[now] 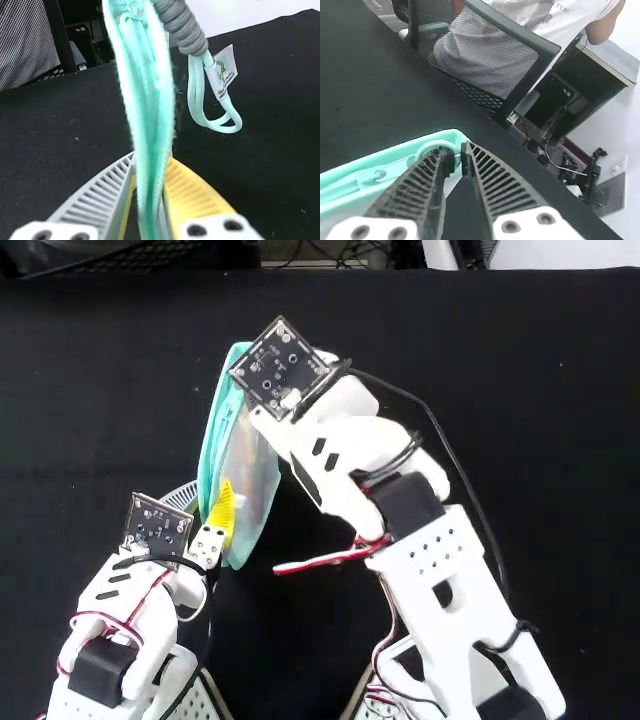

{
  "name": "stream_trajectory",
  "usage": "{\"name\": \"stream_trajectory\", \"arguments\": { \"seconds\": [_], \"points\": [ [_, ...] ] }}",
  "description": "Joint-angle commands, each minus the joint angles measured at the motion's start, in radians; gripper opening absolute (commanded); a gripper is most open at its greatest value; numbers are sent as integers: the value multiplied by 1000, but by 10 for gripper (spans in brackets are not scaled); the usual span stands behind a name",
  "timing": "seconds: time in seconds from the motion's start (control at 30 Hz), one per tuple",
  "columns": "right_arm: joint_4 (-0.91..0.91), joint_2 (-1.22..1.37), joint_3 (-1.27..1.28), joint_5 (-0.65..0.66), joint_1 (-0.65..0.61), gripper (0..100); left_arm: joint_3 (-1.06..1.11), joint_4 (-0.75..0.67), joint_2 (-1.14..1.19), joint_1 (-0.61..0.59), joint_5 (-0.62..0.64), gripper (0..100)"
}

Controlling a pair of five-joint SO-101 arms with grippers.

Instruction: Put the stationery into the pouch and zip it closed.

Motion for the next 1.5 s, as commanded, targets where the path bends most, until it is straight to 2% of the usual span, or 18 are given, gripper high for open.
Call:
{"name": "stream_trajectory", "arguments": {
  "seconds": [0.0, 0.37, 0.63, 0.8, 1.07, 1.27, 1.47],
  "points": [
    [-28, 8, -74, 11, 71, 12, -5, 15, 5, 7, 3, 47],
    [-8, 15, -73, 12, 103, 12, -4, 11, 5, 8, -20, 30],
    [77, 7, -73, 14, 21, 12, -61, -64, 5, 7, -18, 30],
    [89, 7, -71, 14, 20, 12, -68, -120, 5, 1, 11, 113],
    [141, 5, -71, 14, -17, 12, -101, -183, 5, -2, 38, 116],
    [141, -96, -35, 12, -52, 12, -196, -184, 14, -4, 34, 120],
    [137, -245, 107, 12, -55, 12, -185, -204, 15, -2, 38, 119]
  ]
}}
